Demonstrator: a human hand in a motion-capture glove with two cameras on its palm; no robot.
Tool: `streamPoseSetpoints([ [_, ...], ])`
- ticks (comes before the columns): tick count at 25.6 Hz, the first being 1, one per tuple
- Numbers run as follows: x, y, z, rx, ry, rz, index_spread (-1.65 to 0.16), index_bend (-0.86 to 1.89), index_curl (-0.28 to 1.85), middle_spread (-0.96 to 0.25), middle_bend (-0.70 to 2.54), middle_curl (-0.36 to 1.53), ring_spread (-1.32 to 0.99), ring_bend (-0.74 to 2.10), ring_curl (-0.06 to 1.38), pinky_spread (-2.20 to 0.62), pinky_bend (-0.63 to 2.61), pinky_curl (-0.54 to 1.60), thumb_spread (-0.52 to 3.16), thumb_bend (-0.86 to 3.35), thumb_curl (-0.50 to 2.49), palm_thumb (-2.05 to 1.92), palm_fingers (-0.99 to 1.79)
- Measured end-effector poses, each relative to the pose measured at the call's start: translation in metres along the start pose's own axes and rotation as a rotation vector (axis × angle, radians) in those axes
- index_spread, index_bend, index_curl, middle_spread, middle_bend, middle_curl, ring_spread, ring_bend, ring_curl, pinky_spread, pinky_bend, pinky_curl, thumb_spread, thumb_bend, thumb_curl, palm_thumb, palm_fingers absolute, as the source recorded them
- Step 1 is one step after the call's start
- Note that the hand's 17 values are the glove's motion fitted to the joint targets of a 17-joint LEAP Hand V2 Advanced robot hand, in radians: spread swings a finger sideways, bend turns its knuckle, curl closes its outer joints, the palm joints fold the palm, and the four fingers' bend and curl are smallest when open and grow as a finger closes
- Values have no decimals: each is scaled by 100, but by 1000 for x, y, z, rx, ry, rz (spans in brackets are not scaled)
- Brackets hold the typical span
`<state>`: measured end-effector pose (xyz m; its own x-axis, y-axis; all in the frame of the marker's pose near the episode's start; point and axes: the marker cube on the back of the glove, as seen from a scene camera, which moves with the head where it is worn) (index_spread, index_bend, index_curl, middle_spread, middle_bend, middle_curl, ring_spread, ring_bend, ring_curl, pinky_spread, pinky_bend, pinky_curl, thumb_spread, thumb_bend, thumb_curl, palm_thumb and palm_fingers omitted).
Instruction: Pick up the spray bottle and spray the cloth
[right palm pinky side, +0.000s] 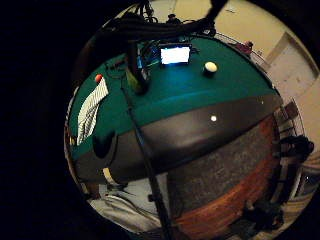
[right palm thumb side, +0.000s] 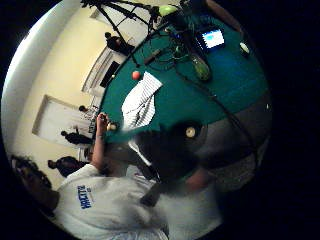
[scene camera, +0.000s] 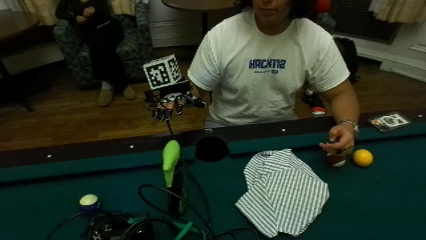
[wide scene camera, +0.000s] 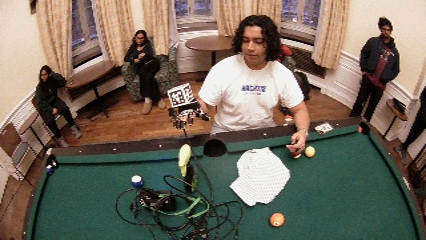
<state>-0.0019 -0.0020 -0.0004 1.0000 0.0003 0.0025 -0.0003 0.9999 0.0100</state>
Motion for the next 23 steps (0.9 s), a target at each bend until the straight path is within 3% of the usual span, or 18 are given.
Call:
streamPoseSetpoints([
  [14,8,-29,-18,-34,-39,-32,-40,13,15,-12,20,19,-4,38,21,17,55,21,85,5,15,26,46],
  [23,34,-76,-12,-107,-482,-86,-42,11,17,-13,22,24,-6,43,25,18,56,23,94,2,20,32,49],
])
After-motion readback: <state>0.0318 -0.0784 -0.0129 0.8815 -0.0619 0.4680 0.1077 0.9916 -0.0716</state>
